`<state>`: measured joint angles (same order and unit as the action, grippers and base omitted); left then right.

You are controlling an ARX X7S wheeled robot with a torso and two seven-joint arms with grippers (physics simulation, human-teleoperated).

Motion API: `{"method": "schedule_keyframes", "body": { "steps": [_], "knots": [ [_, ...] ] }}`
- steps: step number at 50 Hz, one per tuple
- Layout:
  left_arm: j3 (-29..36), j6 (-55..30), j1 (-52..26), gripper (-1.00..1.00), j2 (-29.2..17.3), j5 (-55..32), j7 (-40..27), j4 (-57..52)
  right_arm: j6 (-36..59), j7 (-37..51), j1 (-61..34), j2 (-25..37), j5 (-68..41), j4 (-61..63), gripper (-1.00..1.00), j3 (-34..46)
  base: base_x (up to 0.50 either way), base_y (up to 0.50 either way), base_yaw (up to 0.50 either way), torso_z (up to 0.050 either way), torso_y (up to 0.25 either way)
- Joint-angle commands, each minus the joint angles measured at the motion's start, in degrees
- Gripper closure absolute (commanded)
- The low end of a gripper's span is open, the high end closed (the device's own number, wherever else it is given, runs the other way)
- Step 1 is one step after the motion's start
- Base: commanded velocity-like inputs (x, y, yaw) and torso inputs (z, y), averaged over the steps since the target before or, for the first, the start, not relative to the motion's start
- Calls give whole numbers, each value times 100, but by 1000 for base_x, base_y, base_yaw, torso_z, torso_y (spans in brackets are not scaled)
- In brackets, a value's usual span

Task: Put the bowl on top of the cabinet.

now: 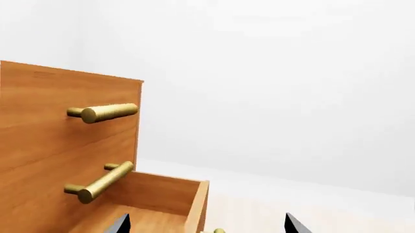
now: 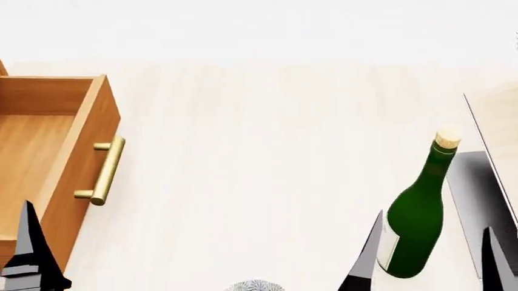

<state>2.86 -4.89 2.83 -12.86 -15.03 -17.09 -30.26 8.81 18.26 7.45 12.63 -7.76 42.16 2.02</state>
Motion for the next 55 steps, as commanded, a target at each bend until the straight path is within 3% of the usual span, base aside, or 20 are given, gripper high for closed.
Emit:
{"method": "schedule_keyframes", "body": {
  "steps": [1,24,34,40,49,55],
  "knots": [
    [29,-22,7,-100,-49,-31,-23,24,-34,27,20,47,13,2,-100,58,0,0,0,0,-250],
    [126,54,29,-100,-154,-31,-9,13,-94,79,24,131,0,-26,-100,127,0,0,0,0,-250],
    [280,-1413,-515,-100,-714,-907,289,-533,-101,109,1,158,7,-66,-100,160,0,0,0,0,-75],
    [778,-2013,-987,-100,-1255,-928,736,-1064,-96,129,-10,177,-3,-68,-100,166,0,0,0,0,0],
    [1623,-2630,-1908,-100,-1551,-555,1204,-891,-109,179,-19,207,45,-71,-100,165,0,0,0,0,0],
    [1873,-3510,-2575,-100,-1579,-1079,1600,-828,-127,199,-12,227,72,-75,-100,186,0,0,0,0,0]
  ]
}}
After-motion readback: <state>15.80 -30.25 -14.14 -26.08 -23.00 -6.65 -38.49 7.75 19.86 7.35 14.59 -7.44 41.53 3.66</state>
